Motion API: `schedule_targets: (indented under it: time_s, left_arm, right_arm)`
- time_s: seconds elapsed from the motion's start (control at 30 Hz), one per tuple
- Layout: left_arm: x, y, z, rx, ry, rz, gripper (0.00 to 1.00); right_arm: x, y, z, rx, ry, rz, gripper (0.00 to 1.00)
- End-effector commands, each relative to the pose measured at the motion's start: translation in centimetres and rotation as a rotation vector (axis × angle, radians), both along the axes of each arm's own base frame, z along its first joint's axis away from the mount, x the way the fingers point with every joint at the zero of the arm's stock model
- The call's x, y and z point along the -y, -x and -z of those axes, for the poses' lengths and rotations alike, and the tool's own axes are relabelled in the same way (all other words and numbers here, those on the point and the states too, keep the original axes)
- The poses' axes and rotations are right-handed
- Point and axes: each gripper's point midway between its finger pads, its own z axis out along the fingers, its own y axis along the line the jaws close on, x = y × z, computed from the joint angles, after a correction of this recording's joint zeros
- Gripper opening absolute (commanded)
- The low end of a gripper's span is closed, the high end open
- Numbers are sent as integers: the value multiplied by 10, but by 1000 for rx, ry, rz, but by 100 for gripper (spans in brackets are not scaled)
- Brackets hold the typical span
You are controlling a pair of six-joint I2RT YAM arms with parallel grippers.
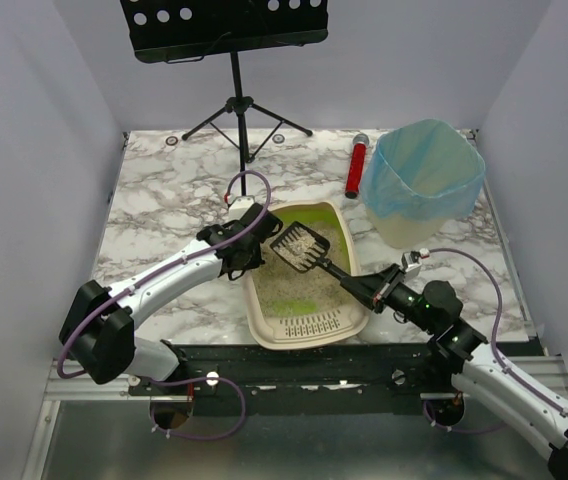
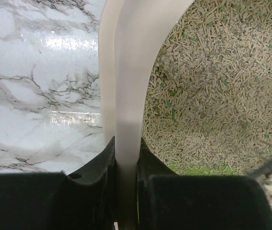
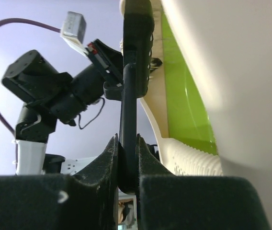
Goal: Clean the litter box
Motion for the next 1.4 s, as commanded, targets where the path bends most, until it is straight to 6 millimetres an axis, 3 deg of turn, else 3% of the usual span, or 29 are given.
schedule_targets:
  time_s: [0.0,0.07,0.1,0.17,0.23,0.37,0.43,0.47,0.57,0.63,0.73,0.8,1.0,1.1,1.13,1.23,1.37]
  left_arm:
    - [17,-28,-38,164,133,-42,4]
    - [17,-28,-38,167,141,-39,4]
    - [18,-28,-38,170,144,-37,4]
    - [16,-29,-39,174,139,-40,4]
    - [16,-29,-38,173,134,-40,4]
    - [16,-28,-38,174,137,-39,4]
    - [16,-28,-37,172,134,-40,4]
    - [17,-28,-39,173,139,-37,4]
    - [17,-28,-39,174,139,-35,4]
    - [15,-29,-39,177,133,-39,4]
    - [15,-29,-39,177,130,-39,4]
    - [14,-30,-40,184,126,-44,4]
    - [12,-30,-39,180,116,-49,4]
    - [13,-29,-39,180,119,-44,4]
    - [14,-30,-40,185,123,-44,4]
    - [12,-30,-38,177,113,-51,4]
    - [11,-28,-38,173,111,-47,4]
  right_arm:
    - [-1,5,-13,70,-23,-25,1]
    - [5,-1,-18,86,-26,23,1]
    - [3,2,-30,122,-16,4,1]
    - [4,8,-26,89,50,-19,1]
    - [13,-3,-30,130,56,61,1]
    - [7,15,-24,93,74,-32,1]
    - [13,5,-35,147,55,30,1]
    - [10,6,-30,136,39,16,1]
    - [-3,26,-37,128,44,-125,1]
    - [5,14,-35,135,47,-40,1]
    - [3,22,-21,91,54,-78,1]
    - [10,15,-18,86,70,-18,1]
    - [21,7,-32,133,-7,69,1]
    - [8,13,-24,116,26,-14,1]
    - [6,15,-9,53,78,-38,1]
    - [12,5,-18,78,61,27,1]
    - [10,10,-10,42,108,-6,1]
